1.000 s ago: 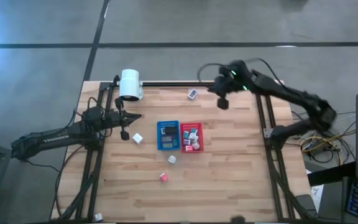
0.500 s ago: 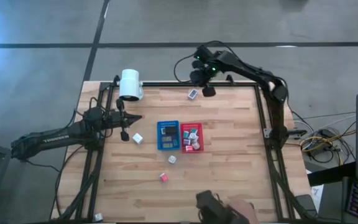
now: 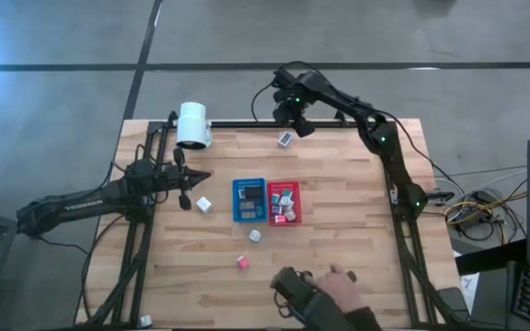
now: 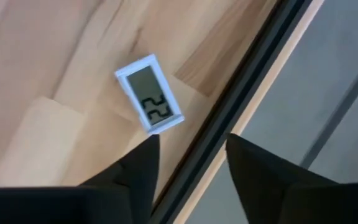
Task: Pick & Place Office items
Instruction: Put the white digital clock into the blue bin
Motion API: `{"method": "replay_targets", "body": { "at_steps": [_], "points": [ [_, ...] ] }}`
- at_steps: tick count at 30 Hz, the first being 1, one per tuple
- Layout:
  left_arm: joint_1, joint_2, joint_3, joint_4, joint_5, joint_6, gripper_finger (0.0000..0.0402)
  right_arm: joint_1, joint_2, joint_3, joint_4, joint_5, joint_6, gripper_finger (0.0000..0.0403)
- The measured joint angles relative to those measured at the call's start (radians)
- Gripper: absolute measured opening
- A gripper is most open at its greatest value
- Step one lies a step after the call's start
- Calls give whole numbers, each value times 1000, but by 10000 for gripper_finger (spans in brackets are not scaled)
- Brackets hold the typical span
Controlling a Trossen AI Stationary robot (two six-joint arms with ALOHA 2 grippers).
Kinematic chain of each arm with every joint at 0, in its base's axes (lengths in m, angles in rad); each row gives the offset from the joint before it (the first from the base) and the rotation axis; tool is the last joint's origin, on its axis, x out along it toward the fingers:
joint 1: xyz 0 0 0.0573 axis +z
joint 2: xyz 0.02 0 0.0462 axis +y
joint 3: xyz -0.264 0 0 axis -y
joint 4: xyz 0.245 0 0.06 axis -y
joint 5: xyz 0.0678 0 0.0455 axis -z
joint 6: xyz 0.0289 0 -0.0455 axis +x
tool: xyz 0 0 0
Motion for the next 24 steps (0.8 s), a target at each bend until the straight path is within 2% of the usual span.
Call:
{"method": "replay_targets", "body": {
  "at_steps": [4,9,17,24],
  "points": [
    [0,0,0,0,0,0,6,8,36,16,-9,-31,-68,212],
    [0,0,-1,-1,0,0,13,25,54,5,-9,-29,-108,227],
    [0,0,-1,-17,0,5,5,33,86,-15,-4,-29,-142,228],
    [0,0,-1,-22,-1,8,14,35,88,-84,47,-69,-182,220]
  ]
}}
